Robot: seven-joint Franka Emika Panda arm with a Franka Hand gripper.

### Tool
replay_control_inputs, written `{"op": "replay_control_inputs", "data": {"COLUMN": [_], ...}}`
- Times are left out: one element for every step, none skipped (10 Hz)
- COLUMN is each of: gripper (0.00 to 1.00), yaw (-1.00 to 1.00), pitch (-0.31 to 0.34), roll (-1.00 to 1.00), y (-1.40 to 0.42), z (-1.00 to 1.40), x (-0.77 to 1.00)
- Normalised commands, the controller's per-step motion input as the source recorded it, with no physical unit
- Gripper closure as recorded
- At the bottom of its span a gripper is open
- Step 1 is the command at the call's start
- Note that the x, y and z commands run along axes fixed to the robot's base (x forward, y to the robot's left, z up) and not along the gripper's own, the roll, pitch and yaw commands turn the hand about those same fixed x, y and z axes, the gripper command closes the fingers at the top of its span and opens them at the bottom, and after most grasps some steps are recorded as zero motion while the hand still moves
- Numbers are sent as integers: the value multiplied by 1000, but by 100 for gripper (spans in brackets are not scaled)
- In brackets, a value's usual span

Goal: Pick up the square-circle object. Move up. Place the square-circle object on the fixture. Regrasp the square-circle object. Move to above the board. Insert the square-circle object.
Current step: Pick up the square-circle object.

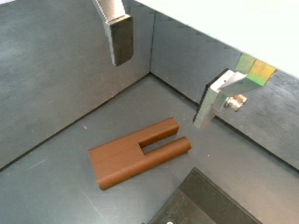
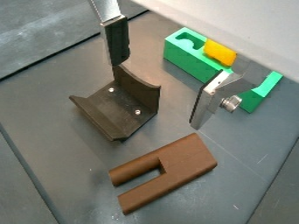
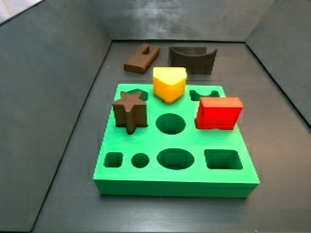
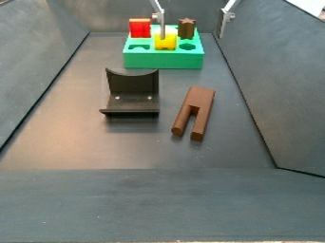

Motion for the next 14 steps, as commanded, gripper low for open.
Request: {"op": "replay_control_inputs", "data": {"gripper": [0,0,0,0,0,0,0,0,0,0,0,0,0,0], "yaw": [-140,-234,-329,-366,-369,-351,-131,0,0,0,9,14,0,0], "pitch": [0,-1,4,36,34,26,0,-74,-81,-80,-69,-51,-20,-23], "roll": [97,21,0,0,-43,-119,-209,-211,-210,-219,-107,0,67,57], "y": [-103,-146,0,94,251,331,377,263,203,54,-57,-263,-314,-323], "z": [-1000,-1000,-1000,-1000,-989,-886,-783,-797,-786,-729,-811,-980,-820,-731], "x": [-11,43,271,451,371,97,0,-317,-449,-574,-451,-226,0,17]}}
